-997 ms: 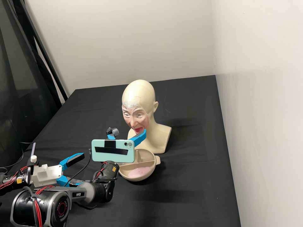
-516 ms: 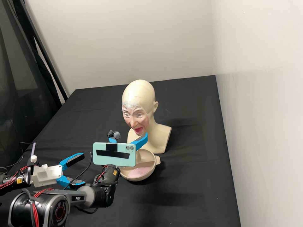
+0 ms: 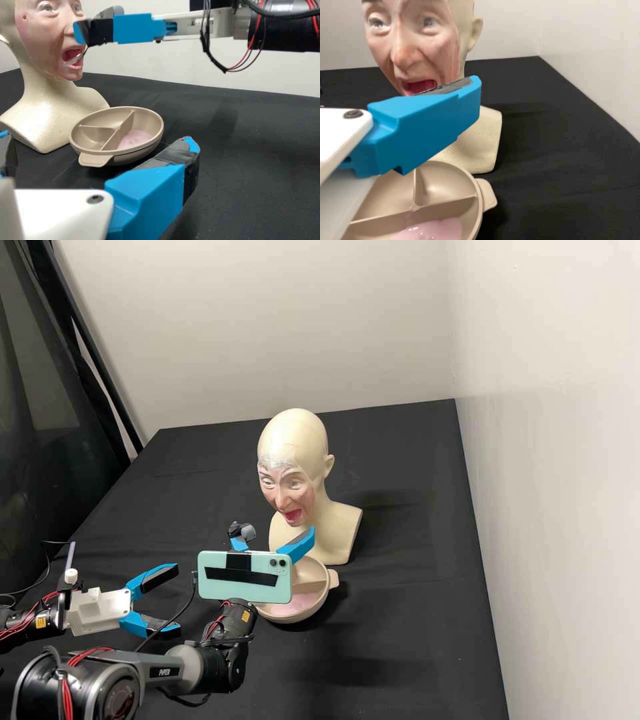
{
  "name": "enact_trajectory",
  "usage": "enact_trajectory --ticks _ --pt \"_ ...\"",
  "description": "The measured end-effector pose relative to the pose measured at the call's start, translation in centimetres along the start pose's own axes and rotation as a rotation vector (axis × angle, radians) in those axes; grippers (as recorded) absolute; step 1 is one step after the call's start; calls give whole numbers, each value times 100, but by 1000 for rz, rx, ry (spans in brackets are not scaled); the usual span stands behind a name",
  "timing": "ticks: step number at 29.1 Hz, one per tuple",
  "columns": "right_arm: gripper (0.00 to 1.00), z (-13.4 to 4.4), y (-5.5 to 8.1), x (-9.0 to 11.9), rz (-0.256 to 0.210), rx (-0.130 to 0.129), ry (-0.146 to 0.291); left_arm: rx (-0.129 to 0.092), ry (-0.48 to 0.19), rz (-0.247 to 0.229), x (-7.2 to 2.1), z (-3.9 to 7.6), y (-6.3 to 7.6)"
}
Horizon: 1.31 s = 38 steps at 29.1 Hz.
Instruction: Feed the grandma with a spoon
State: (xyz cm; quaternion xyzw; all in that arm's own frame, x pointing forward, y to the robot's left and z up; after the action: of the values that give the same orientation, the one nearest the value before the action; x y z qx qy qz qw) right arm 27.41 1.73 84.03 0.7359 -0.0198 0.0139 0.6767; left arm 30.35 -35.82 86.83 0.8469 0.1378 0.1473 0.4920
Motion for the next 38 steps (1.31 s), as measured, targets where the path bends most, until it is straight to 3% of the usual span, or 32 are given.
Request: enact_trajectory --ticks 6,15,31,34,38 --pt "0 32 3 -47 9 8 -2 0 0 0 0 0 0" --pt "0 65 -27 -87 -18 -10 -4 1 -6 -1 -1 18 -4" --pt "0 88 -30 -110 -17 -6 -4 1 -6 -1 -1 18 -4" --pt "0 137 -47 -117 -15 -3 -12 1 -6 -1 -1 18 -4" --pt "0 251 -93 -129 -32 -17 -47 1 -6 -1 -1 18 -4"
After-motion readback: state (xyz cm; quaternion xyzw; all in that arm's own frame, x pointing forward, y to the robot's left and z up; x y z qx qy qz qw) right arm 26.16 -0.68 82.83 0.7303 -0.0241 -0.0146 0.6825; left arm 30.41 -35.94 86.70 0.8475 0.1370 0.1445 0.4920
